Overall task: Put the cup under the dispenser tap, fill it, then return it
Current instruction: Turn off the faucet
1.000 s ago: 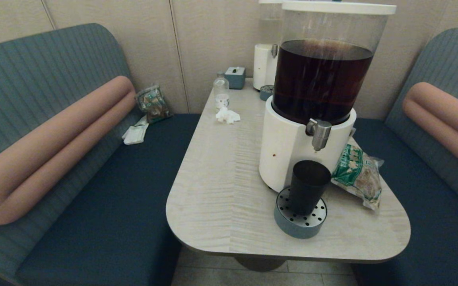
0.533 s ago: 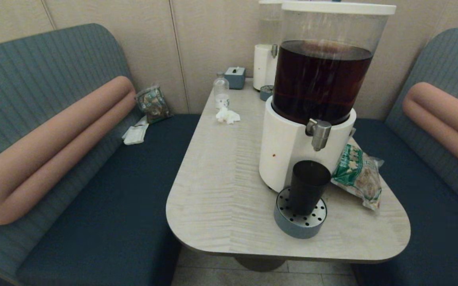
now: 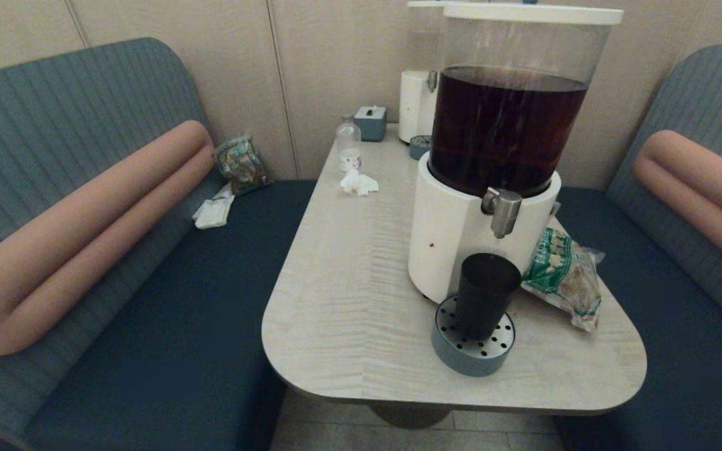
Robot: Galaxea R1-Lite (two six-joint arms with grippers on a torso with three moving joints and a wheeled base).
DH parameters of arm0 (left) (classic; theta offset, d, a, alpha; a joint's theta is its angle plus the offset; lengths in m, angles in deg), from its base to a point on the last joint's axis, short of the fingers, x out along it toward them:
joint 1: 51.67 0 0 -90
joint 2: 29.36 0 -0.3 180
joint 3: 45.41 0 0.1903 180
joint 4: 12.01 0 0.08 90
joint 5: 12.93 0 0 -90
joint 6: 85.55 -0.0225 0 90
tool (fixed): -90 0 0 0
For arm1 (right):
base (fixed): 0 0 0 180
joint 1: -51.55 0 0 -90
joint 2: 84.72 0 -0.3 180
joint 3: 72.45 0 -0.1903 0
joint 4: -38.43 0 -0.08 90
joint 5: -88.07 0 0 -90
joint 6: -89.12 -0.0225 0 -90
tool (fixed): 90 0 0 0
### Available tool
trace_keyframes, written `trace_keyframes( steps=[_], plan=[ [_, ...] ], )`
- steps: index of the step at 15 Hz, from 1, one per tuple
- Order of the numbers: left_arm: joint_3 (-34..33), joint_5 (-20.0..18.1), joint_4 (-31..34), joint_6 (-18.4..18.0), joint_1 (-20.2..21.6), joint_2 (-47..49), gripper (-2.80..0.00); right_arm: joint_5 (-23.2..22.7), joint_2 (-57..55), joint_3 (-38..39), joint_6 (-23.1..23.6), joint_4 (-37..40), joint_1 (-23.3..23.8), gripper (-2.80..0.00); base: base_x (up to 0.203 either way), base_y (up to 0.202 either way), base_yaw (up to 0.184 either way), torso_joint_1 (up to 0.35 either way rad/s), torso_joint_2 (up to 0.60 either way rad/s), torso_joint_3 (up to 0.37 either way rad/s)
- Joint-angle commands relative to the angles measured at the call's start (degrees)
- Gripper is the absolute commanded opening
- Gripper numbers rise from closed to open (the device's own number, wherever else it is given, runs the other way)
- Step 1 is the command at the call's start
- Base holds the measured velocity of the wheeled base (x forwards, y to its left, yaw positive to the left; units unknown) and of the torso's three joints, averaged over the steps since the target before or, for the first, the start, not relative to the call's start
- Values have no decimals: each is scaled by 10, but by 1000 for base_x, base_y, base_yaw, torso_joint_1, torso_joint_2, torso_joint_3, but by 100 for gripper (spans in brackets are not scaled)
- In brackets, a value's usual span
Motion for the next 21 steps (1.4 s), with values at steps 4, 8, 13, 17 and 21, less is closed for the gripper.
trace_keyframes(
  steps=[4,8,13,17,21],
  plan=[
    [0,0,0,1,0,0,-280,-12,82,85,98,-7,12,-280,0,0,0,0,0,0],
    [0,0,0,0,0,1,-280,-3,135,151,143,-24,13,-280,0,0,0,0,0,0],
    [0,0,0,1,0,1,-280,44,135,300,167,-179,13,-280,0,0,0,0,0,0],
    [0,0,0,0,0,1,-280,55,135,378,170,-247,13,-280,0,0,0,0,0,0],
    [0,0,0,1,0,1,-280,67,135,393,175,-248,13,-280,0,0,0,0,0,0]
  ],
)
